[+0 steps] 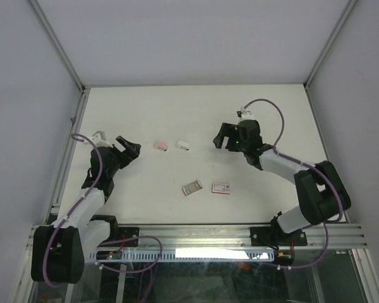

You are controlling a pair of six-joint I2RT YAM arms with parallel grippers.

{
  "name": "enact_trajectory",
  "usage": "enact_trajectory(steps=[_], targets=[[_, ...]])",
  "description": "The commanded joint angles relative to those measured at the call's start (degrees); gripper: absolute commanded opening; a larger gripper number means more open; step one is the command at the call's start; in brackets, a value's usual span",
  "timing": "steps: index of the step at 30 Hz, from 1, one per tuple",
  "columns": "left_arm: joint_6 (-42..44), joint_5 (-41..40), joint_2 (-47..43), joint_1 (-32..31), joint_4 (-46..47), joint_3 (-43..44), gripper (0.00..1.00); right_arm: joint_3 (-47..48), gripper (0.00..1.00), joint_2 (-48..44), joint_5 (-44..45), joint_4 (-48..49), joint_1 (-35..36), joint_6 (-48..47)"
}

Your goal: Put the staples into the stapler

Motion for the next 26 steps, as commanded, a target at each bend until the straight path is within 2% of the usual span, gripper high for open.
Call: enact_trajectory(steps=[1, 3, 5, 9, 12, 16, 26], targets=[[2.43, 2.0, 0.67, 11.48, 9.51, -1.33, 0.99, -6.32, 0.89, -12.52, 0.84, 0.73, -8.13, -5.28], [3.28, 2.02, -0.23, 16.63, 11.98, -3.67, 0.99, -10.54, 0.89, -17.87, 2.43, 2.77, -12.31, -7.1], [5.98, -0.86, -2.08, 19.22, 13.27, -5.49, 0.99, -15.54, 0.88, -22.95, 5.18, 5.6, -15.28, -8.73], [11.61, -9.23, -8.45, 19.82, 12.85, -7.34, 0.99, -23.58, 0.88, -31.47, 12.6, 12.04, -18.31, -11.96], [12.66, -12.68, -9.43, 19.82, 17.03, -10.35, 0.99, -28.74, 0.89, -34.2, 16.67, 18.98, -19.19, -14.27], [12.76, -14.72, -6.27, 19.82, 19.74, -10.51, 0.99, -33.78, 0.89, -32.97, 18.33, 29.19, -19.39, -16.55], [11.73, -17.81, -2.88, 19.73, 21.61, -10.42, 0.99, -34.19, 0.89, -21.69, 19.99, 39.38, -19.54, -18.94]])
